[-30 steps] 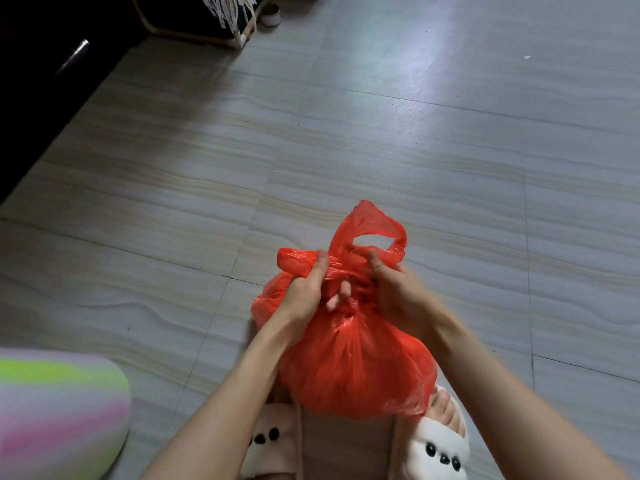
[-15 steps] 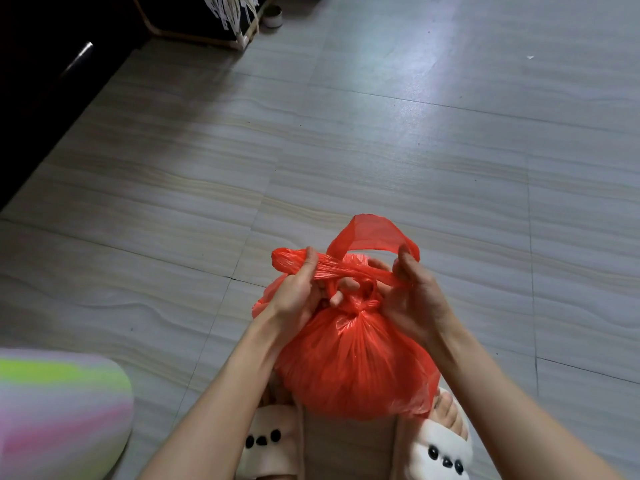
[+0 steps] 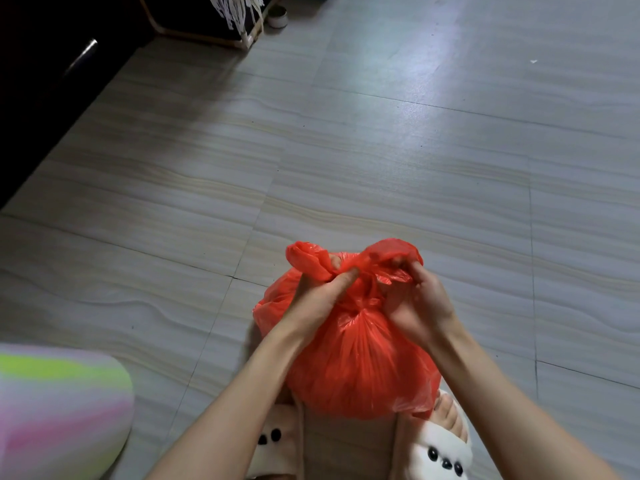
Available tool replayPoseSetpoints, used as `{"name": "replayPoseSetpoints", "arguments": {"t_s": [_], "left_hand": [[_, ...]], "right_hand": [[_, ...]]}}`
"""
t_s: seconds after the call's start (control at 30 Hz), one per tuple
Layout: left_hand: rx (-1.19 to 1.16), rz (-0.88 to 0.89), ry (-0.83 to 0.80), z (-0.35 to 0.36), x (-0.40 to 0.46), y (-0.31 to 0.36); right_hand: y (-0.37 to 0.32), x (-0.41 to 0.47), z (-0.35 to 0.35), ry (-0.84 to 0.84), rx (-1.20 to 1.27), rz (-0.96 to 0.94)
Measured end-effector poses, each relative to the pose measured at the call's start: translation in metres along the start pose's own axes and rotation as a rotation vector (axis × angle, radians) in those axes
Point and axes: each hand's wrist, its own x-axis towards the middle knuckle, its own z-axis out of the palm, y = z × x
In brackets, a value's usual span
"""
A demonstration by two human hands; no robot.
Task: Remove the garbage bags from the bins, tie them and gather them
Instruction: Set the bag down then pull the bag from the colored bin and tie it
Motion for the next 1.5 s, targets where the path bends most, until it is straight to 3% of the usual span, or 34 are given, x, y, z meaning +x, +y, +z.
{"name": "replayPoseSetpoints", "arguments": {"t_s": [0.17, 0.33, 0.47, 0.6, 0.73, 0.9, 1.03, 1.17, 1.23, 1.37, 1.43, 1.5], "left_hand": [[0.034, 0.053, 0.010, 0.000, 0.001, 0.001], [0.107, -0.009, -0.086, -0.009, 0.001, 0.005], [-0.044, -0.174, -0.176, -0.016, 0.003, 0.011], [-0.147, -0.339, -0.245, -0.021, 0.006, 0.019], [-0.173, -0.324, -0.254, -0.023, 0.004, 0.018], [-0.160, -0.245, -0.177, -0.017, -0.004, 0.017], [-0.294, -0.291, -0.085, -0.010, -0.005, 0.019], [-0.070, -0.222, -0.053, -0.011, -0.001, 0.019], [0.060, -0.146, -0.045, -0.012, -0.004, 0.018], [0.420, 0.115, -0.056, -0.012, -0.007, 0.016], [0.749, 0.287, 0.049, -0.010, -0.009, 0.016], [0.957, 0.548, 0.143, -0.006, -0.013, 0.014]], "right_hand": [[-0.002, -0.004, 0.005, -0.109, -0.111, 0.023], [-0.016, -0.001, 0.005, 0.062, -0.423, -0.002], [-0.032, -0.002, 0.008, 0.192, -0.488, -0.139], [-0.033, -0.008, 0.009, 0.115, -0.361, -0.141], [-0.034, -0.015, 0.003, 0.090, -0.287, -0.068], [-0.016, -0.019, 0.000, 0.038, -0.427, 0.092], [-0.005, -0.020, 0.003, -0.150, -0.585, 0.084], [-0.008, -0.028, 0.009, -0.427, -0.920, 0.063], [-0.008, -0.029, 0.007, -0.445, -0.912, 0.086], [-0.009, -0.024, 0.004, -0.200, -0.390, 0.130], [-0.006, -0.020, 0.004, -0.028, -0.383, 0.071], [-0.003, -0.018, 0.012, 0.018, -0.559, -0.015]]}}
